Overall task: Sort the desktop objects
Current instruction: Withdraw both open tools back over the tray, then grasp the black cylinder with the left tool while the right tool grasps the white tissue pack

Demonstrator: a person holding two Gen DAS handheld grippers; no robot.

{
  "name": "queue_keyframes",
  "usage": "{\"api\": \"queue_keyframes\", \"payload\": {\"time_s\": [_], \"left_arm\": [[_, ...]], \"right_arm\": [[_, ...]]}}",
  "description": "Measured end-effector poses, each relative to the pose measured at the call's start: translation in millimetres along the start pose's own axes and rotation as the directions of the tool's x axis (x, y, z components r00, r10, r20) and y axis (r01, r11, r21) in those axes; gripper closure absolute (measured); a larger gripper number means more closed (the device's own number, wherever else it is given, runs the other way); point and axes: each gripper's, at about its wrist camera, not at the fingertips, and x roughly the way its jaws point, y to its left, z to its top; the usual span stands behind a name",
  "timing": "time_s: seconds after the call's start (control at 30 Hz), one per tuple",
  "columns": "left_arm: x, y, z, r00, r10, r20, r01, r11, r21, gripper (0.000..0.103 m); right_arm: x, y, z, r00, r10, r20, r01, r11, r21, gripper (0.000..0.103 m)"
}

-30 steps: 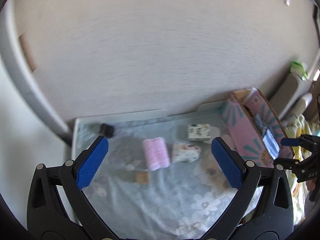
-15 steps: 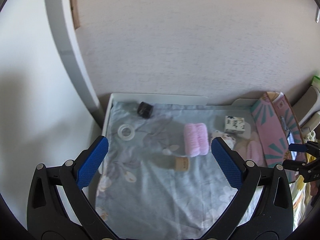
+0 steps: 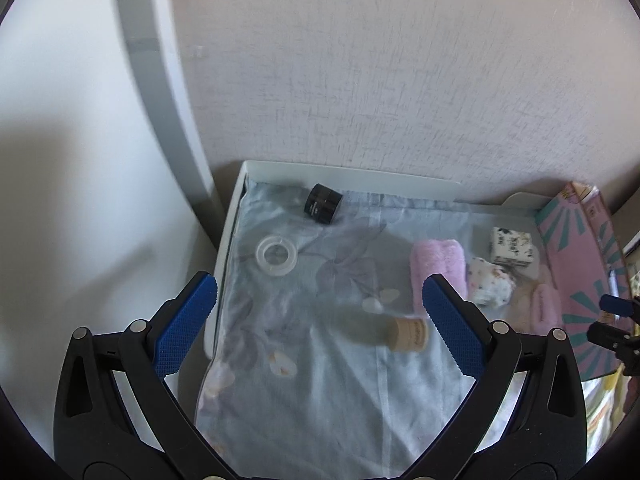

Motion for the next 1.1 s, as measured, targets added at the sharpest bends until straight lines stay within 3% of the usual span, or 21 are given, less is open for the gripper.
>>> {"api": "queue_keyframes", "payload": {"time_s": [0.2, 0.33, 0.53, 0.73, 0.8, 0.87, 0.9, 0.93, 0.97, 1.1], "left_arm": [[46.7, -5.3, 25.7, 1.0, 0.011, 0.021, -0.012, 0.999, 0.04, 0.001], [79.7, -5.5, 38.4, 1.0, 0.009, 0.018, -0.01, 0.998, 0.057, 0.006], [115.8, -11.2, 40.5, 1.0, 0.011, 0.011, -0.012, 0.995, 0.103, 0.013], [135.1, -9.5, 38.0, 1.0, 0.018, -0.004, -0.017, 0.994, 0.11, 0.015], [138.2, -9.5, 37.4, 1.0, 0.015, -0.003, -0.015, 0.993, 0.119, 0.022], [141.7, -10.2, 37.0, 1.0, 0.012, -0.008, -0.011, 0.991, 0.134, 0.044], [143.5, -10.4, 37.0, 1.0, 0.005, -0.014, -0.003, 0.99, 0.139, 0.053], [145.9, -10.5, 36.8, 1.0, -0.009, -0.025, 0.012, 0.99, 0.143, 0.067], [147.1, -10.5, 36.4, 0.999, -0.016, -0.03, 0.02, 0.989, 0.143, 0.073], [144.7, -13.5, 35.5, 1.0, -0.01, -0.02, 0.013, 0.987, 0.158, 0.073]], "right_arm": [[33.9, -2.2, 40.5, 0.999, -0.043, 0.023, 0.042, 0.998, 0.04, 0.018], [67.4, -0.6, 62.6, 0.991, -0.126, 0.039, 0.122, 0.989, 0.078, 0.018], [108.5, 15.4, 69.3, 0.958, -0.284, 0.035, 0.279, 0.955, 0.1, 0.018], [136.2, 17.0, 64.6, 0.924, -0.383, 0.003, 0.38, 0.916, 0.126, 0.018], [140.7, 13.1, 63.2, 0.922, -0.386, -0.002, 0.383, 0.913, 0.139, 0.018], [138.3, 8.3, 61.6, 0.923, -0.384, 0.012, 0.377, 0.912, 0.16, 0.025], [136.8, 8.2, 61.6, 0.918, -0.396, 0.02, 0.389, 0.909, 0.152, 0.04], [135.5, 8.3, 62.1, 0.913, -0.407, 0.026, 0.4, 0.906, 0.136, 0.044], [134.4, 6.8, 61.8, 0.918, -0.395, 0.027, 0.388, 0.912, 0.135, 0.045], [125.6, 0.9, 58.6, 0.931, -0.361, 0.05, 0.351, 0.925, 0.147, 0.047]]}}
